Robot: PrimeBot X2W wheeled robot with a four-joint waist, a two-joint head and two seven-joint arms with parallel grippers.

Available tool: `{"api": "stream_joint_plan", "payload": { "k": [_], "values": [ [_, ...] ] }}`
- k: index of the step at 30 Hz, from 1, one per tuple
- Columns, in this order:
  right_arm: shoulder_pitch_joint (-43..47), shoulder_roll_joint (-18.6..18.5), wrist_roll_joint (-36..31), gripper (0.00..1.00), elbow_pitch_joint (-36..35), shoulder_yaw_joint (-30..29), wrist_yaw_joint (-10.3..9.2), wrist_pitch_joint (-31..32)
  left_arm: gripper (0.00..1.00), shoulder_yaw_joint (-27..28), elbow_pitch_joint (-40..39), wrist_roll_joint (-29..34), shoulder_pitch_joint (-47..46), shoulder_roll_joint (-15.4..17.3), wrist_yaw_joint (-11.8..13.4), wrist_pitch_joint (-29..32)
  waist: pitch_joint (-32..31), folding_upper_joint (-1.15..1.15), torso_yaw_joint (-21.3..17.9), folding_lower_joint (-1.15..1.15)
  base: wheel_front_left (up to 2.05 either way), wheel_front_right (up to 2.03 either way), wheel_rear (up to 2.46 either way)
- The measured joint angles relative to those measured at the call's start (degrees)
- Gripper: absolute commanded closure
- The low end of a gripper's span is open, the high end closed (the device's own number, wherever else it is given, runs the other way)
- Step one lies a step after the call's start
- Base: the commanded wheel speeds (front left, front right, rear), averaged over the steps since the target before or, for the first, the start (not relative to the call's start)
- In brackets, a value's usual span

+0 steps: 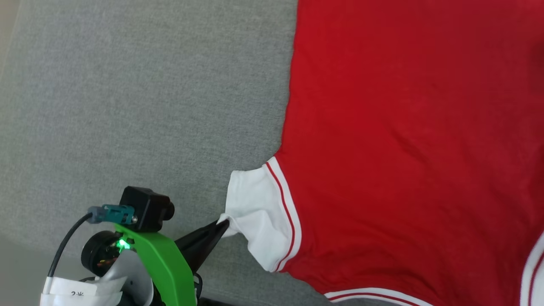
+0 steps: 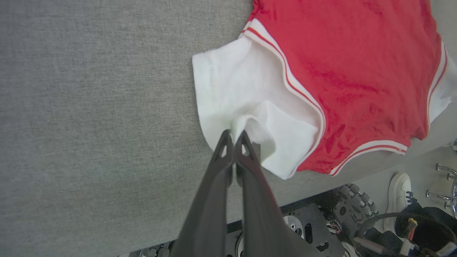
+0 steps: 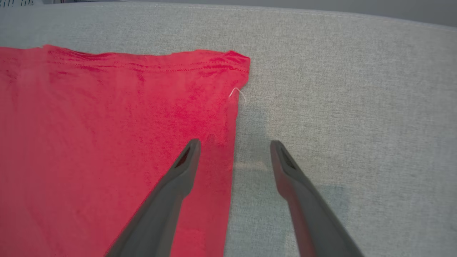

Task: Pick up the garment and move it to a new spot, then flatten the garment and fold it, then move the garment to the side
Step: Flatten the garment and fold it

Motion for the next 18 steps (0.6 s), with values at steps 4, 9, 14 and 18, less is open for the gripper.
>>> {"api": "stream_joint_plan", "payload": {
  "k": [4, 9, 14, 18],
  "values": [
    [-3.24, -0.87, -1.44, 0.0, 4.43, 0.03, 0.0, -1.77, 1.0, -0.38, 0.22, 0.19, -0.67, -0.87, -0.67, -0.33, 2.51, 0.0, 2.09, 0.0, 0.0, 0.0, 0.0],
    [-5.06, -1.33, -2.63, 0.0, 7.83, 1.14, 0.0, -3.41, 1.0, -0.6, 1.04, 0.19, -1.71, -2.37, -1.64, -1.1, 5.01, 0.0, 4.25, 0.0, 0.0, 0.0, 0.0],
    [-6.38, -2.47, -2.75, 0.0, 8.62, 3.23, 0.0, -4.19, 1.0, -0.94, 2.37, 0.19, -2.4, -3.07, -2.21, -1.24, 6.56, 0.0, 5.75, 0.0, 0.0, 0.0, 0.0],
    [-6.5, -3.22, -2.72, 0.06, 9.28, 4.49, 0.0, -4.15, 1.0, -1.1, 3.07, 0.19, -2.82, -3.56, -2.52, -1.29, 6.85, 0.0, 6.22, 0.0, 0.0, 0.0, 0.0]
  ]
}}
